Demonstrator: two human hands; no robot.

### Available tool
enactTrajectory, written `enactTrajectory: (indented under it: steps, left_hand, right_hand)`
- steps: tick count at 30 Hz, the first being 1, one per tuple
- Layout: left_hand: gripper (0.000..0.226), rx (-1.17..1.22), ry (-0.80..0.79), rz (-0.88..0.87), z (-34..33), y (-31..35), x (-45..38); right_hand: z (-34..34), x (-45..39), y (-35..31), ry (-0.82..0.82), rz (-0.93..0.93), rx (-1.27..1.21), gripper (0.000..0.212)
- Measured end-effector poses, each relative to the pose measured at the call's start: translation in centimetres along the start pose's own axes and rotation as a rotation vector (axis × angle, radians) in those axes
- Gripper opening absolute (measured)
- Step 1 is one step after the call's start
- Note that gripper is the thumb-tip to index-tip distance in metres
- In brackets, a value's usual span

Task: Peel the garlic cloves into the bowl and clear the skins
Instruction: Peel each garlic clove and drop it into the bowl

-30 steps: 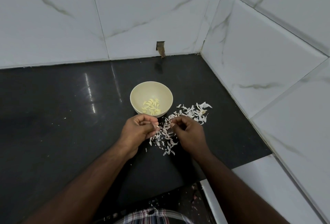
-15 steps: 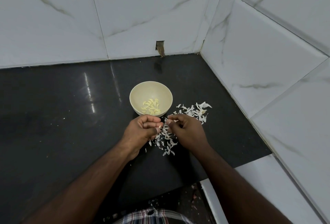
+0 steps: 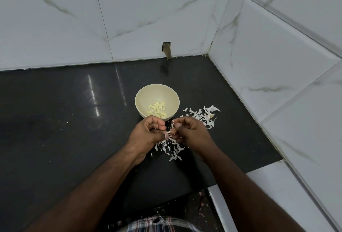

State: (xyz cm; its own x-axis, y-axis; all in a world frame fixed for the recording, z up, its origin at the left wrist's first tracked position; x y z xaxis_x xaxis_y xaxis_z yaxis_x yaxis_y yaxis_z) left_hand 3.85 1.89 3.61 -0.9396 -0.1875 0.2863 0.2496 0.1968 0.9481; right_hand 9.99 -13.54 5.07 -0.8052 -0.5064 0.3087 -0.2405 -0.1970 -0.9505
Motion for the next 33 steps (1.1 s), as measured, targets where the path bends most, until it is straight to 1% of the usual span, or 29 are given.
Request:
enactTrajectory:
  steps: [1, 3, 8, 10, 12, 13, 16, 17, 19, 21, 22, 24, 26, 30, 33]
  left_hand:
    - [0.038, -0.004, -0.003, -0.005, 0.0, 0.0, 0.0]
    - [0.036, -0.013, -0.012, -0.013, -0.1, 0.1, 0.1]
    - [0.036, 0.027, -0.003, -0.014, -0.1, 0.6, 0.3]
    - [0.035, 0.031, 0.005, -0.024, 0.0, 0.9, 0.4]
    - [0.033, 0.007, 0.022, -0.063, 0.2, 1.5, 0.7]
    - [0.031, -0.030, 0.037, -0.098, 0.3, 2.0, 0.7]
    - [0.030, -0.231, 0.124, -0.232, 1.1, 3.8, 0.2]
    - [0.030, -0.304, 0.164, -0.266, 1.5, 4.3, -0.2]
    - [0.028, -0.437, 0.234, -0.307, 2.1, 5.0, -0.8]
    - [0.023, -0.536, 0.271, -0.310, 2.4, 5.3, -1.2]
    - [0.020, -0.573, 0.277, -0.305, 2.4, 5.3, -1.3]
    - [0.016, -0.617, 0.281, -0.295, 2.2, 5.1, -1.4]
    - [0.013, -0.628, 0.282, -0.296, 2.1, 5.0, -1.3]
    - [0.006, -0.625, 0.284, -0.294, 1.7, 5.0, -0.7]
    - [0.008, -0.598, 0.236, -0.294, 1.2, 4.5, -0.1]
  right_hand:
    - [0.0, 0.0, -0.1, 0.000, 0.015, 0.050, 0.010]
    - [-0.2, 0.1, -0.2, -0.002, 0.038, 0.102, 0.016]
    - [0.2, 0.2, -0.2, -0.012, 0.010, -0.007, 0.020]
    - [0.4, 0.1, -0.2, 0.008, 0.006, -0.007, 0.018]
    - [0.7, 0.0, -0.2, 0.068, 0.025, 0.040, 0.010]
    - [0.9, 0.0, -0.3, 0.105, 0.035, 0.094, 0.004]
    - [1.6, -0.1, -0.2, 0.205, 0.063, 0.404, 0.017]
    - [1.7, 0.0, -0.1, 0.212, 0.070, 0.503, 0.015]
    - [1.7, 0.1, 0.0, 0.162, 0.066, 0.660, 0.007]
    - [1.6, 0.3, 0.2, 0.086, 0.032, 0.795, 0.020]
    - [1.5, 0.4, 0.4, 0.046, 0.023, 0.851, 0.021]
    - [1.0, 0.6, 0.6, -0.028, 0.022, 0.939, 0.018]
    - [0.6, 0.5, 1.2, -0.061, 0.015, 0.997, 0.016]
    - [0.0, 0.5, 1.7, -0.037, 0.008, 1.078, 0.013]
    - [-0.2, 0.1, 1.8, -0.012, -0.024, 1.102, 0.014]
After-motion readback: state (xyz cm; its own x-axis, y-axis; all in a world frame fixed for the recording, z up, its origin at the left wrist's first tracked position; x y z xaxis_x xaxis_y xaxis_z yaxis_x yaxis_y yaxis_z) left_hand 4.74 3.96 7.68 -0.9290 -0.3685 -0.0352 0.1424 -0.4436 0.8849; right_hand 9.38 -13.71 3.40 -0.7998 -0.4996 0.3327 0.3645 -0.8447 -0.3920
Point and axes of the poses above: each hand's wrist, its own x-axis away from the middle knuckle, its own z-axis out of the back of the hand, y = z × x, the point moved 3 cm from there along -x, towards the middle knuckle, and after that the axes turned 5 degrees about -y, right-handed, at the moved point
